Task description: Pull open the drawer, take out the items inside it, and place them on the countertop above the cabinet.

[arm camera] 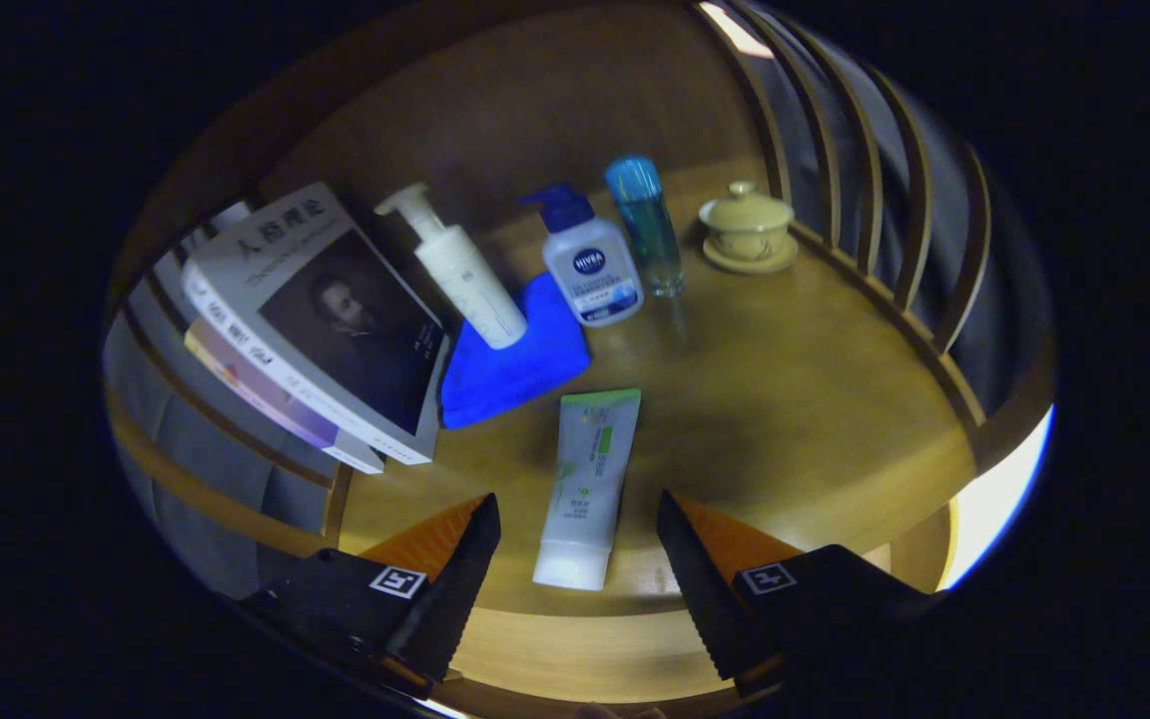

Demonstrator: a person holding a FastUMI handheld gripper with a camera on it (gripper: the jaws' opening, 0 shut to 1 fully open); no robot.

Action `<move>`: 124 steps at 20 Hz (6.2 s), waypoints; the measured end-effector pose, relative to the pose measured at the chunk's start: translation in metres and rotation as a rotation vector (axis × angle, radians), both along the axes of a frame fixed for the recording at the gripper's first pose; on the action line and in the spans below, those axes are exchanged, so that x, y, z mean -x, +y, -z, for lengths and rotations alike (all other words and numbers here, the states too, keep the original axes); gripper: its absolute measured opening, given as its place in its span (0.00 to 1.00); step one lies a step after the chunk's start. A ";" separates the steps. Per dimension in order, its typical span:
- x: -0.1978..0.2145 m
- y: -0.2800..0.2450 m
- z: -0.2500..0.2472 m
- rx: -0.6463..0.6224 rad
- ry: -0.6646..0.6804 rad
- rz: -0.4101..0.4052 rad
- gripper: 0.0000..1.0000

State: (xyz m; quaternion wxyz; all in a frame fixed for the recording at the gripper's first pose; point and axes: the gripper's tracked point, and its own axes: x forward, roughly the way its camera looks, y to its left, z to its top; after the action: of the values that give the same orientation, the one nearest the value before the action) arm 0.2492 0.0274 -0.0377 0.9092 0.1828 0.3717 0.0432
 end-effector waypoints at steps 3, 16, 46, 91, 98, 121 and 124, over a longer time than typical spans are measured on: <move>0.028 0.005 -0.020 0.058 -0.149 -0.014 0.98; 0.160 0.027 -0.070 0.251 -0.655 -0.054 0.98; 0.304 0.007 0.083 0.330 -0.618 0.123 0.98; 0.153 0.043 0.115 0.268 -0.499 0.137 0.98; 0.104 0.039 0.115 0.268 -0.498 0.135 0.98; 0.220 0.031 -0.054 0.320 -0.768 0.101 0.98; 0.255 0.026 -0.095 0.304 -0.813 0.094 0.98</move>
State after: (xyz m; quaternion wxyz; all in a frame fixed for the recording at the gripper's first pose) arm -0.0054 0.0535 0.0574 0.9991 0.0317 -0.0231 0.0147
